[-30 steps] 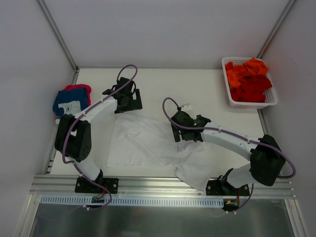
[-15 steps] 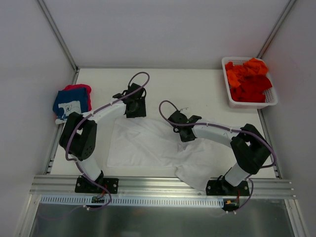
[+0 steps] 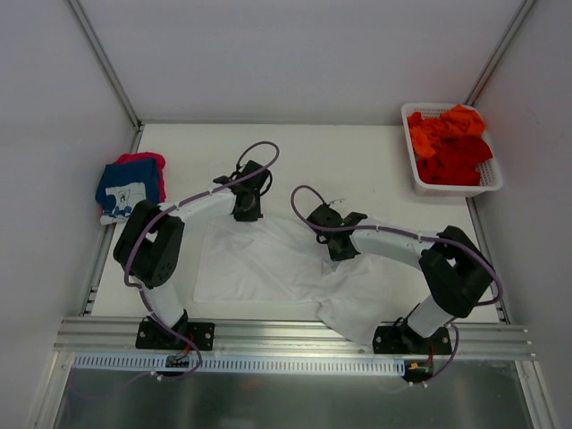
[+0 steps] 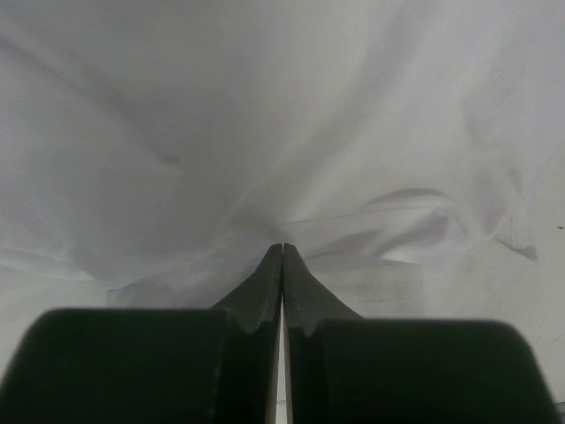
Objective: Fold and stack the t-shirts
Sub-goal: Fold the tshirt
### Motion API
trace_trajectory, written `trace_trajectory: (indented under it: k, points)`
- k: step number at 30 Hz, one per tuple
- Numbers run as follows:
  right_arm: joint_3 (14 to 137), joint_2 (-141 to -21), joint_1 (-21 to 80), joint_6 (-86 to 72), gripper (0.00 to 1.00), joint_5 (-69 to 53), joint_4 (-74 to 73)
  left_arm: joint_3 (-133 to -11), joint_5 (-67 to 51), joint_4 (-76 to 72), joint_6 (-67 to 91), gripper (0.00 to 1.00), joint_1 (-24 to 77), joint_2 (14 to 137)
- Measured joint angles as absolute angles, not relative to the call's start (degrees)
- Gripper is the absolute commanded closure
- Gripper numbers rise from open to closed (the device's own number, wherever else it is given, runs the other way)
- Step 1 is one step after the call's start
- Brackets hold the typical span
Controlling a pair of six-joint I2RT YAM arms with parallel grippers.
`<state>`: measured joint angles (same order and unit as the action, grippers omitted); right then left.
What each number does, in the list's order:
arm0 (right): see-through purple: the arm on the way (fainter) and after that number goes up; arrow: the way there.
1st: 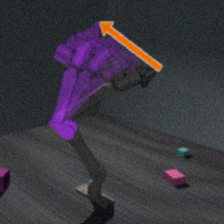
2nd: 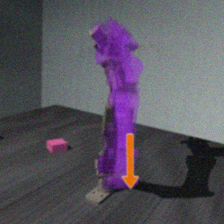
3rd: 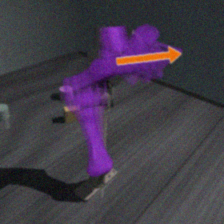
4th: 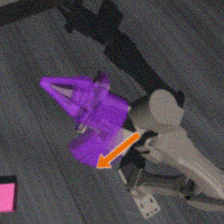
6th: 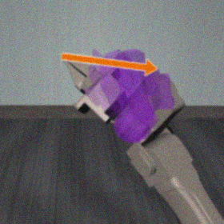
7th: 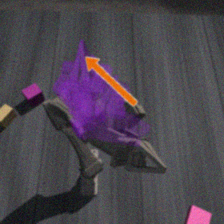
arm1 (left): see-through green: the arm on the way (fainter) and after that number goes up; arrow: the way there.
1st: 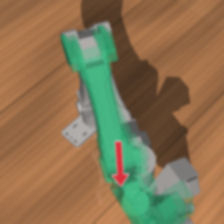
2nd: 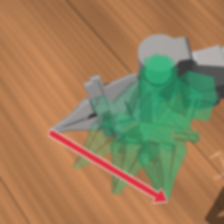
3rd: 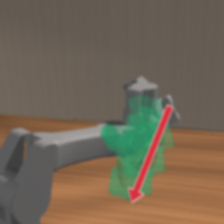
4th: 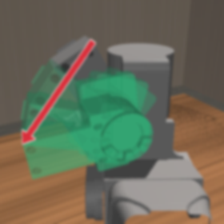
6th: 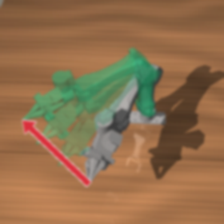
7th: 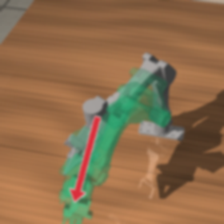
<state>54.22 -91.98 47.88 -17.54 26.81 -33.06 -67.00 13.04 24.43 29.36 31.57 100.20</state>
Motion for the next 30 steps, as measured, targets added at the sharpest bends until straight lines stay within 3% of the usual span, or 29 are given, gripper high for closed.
trace_trajectory:
  k: [11, 30]
  points:
    - [46.22, -86.17, 49.87, -20.67, 1.0, 23.79, -31.79, -67.81, 12.95, 24.38, 30.11, 1.0, 31.57, 105.58]
    - [40.77, -68.62, 72.47, -38.35, 1.0, 24.45, -45.52, -68.12, 12.91, 24.32, 30.68, 1.0, 31.57, 105.78]
